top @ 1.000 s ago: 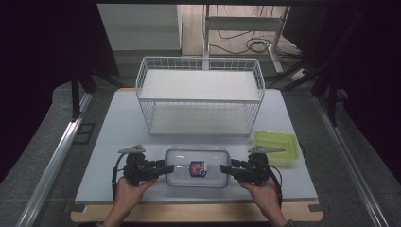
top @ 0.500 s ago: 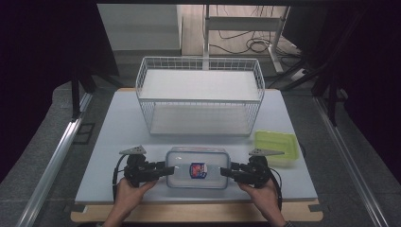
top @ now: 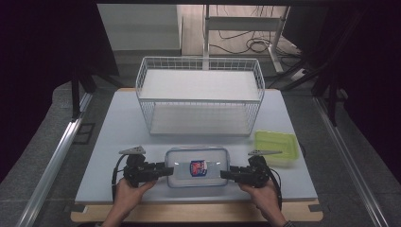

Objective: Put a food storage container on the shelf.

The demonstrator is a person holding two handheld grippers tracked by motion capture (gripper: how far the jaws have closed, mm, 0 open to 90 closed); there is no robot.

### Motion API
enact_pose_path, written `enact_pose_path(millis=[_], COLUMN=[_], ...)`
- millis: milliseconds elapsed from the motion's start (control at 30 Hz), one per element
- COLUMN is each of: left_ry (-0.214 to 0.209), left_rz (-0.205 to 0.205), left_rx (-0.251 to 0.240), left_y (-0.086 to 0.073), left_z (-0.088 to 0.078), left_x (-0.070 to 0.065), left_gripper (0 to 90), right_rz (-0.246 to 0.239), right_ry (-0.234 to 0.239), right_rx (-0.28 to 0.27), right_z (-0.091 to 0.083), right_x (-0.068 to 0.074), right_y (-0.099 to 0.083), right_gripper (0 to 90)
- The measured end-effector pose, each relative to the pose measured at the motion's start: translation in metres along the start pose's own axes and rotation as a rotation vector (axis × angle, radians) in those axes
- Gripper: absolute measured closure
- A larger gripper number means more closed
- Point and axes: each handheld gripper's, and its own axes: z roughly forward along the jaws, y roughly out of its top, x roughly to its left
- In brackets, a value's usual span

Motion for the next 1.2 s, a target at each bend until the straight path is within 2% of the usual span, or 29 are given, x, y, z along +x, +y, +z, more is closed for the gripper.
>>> enact_pose_path(millis=[167, 267, 300, 367, 467, 533, 567, 633, 833, 967, 1200], left_ry=[-0.01, -0.014, -0.013, -0.008, 0.012, 0.027, 0.033, 0.022, 0.018, 0.019, 0.026], left_rz=[0.002, -0.003, -0.007, -0.022, -0.035, -0.035, -0.032, -0.04, -0.023, -0.014, 0.018], left_rx=[0.007, 0.005, 0.006, 0.0, -0.007, -0.018, -0.021, -0.04, -0.073, -0.077, -0.08], left_y=[0.0, 0.0, 0.0, -0.001, 0.0, 0.001, 0.001, 0.003, 0.014, 0.023, 0.047], left_z=[0.0, 0.001, 0.001, 0.001, 0.002, 0.003, 0.003, 0.003, -0.003, -0.006, -0.014], left_x=[0.001, 0.002, 0.002, 0.002, 0.0, -0.002, -0.003, -0.002, -0.005, -0.007, -0.012], left_gripper=[54.9, 55.1, 54.4, 54.0, 52.5, 52.3, 52.6, 52.6, 52.7, 52.7, 52.7], right_rz=[-0.002, 0.018, 0.041, 0.052, 0.059, 0.042, 0.007, -0.004, -0.032, -0.043, -0.076], right_ry=[0.011, 0.029, 0.046, 0.062, 0.058, 0.039, 0.002, -0.01, -0.013, -0.013, -0.015], right_rx=[-0.013, -0.018, -0.022, -0.026, -0.035, -0.043, -0.044, -0.048, -0.073, -0.08, -0.096], right_z=[0.002, 0.002, 0.0, -0.001, -0.003, -0.004, -0.004, -0.005, -0.011, -0.013, -0.021], right_x=[-0.007, -0.011, -0.012, -0.012, -0.008, -0.005, 0.001, 0.003, 0.01, 0.012, 0.018], right_y=[0.005, 0.007, 0.008, 0.008, 0.007, 0.006, 0.007, 0.007, 0.015, 0.021, 0.045], right_gripper=[46.1, 47.2, 50.2, 51.1, 51.7, 51.3, 50.5, 50.4, 50.7, 50.7, 50.8])
